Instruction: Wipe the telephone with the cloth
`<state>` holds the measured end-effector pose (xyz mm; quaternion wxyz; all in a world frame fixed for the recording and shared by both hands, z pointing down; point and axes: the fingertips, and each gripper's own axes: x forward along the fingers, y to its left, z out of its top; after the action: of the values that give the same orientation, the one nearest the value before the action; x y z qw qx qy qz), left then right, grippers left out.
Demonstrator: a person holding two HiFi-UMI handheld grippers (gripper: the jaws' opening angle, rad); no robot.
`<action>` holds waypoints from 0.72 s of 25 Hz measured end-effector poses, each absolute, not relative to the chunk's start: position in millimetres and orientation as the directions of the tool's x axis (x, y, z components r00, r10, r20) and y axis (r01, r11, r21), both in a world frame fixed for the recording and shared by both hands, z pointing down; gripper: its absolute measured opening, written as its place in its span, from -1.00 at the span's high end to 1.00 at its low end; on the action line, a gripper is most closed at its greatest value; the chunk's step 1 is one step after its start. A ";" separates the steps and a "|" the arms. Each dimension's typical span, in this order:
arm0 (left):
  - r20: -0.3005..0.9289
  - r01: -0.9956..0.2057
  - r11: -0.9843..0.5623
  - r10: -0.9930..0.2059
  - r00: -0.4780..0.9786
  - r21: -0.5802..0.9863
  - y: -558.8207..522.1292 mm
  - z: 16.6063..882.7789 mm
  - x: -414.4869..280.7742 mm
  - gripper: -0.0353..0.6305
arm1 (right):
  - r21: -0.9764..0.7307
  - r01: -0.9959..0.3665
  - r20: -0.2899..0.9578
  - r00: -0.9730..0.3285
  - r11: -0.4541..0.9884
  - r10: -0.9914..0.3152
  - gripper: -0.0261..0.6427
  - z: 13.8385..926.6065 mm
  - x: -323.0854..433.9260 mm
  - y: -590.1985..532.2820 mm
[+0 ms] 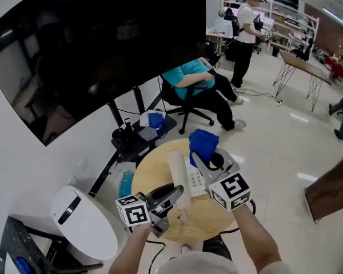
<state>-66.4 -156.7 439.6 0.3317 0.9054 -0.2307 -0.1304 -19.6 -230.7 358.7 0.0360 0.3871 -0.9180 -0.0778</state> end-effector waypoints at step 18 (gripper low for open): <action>-0.131 -0.212 -0.769 -0.357 0.925 0.604 -131.5 407.5 -50.0 0.65 | 0.527 -0.512 0.068 -0.770 0.678 -0.634 0.74 420.4 -57.9 -220.9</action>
<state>-50.0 -131.5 407.5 0.3040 0.9328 -0.1524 -0.1196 -57.9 -220.9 420.4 0.1235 0.3155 -0.9077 -0.2476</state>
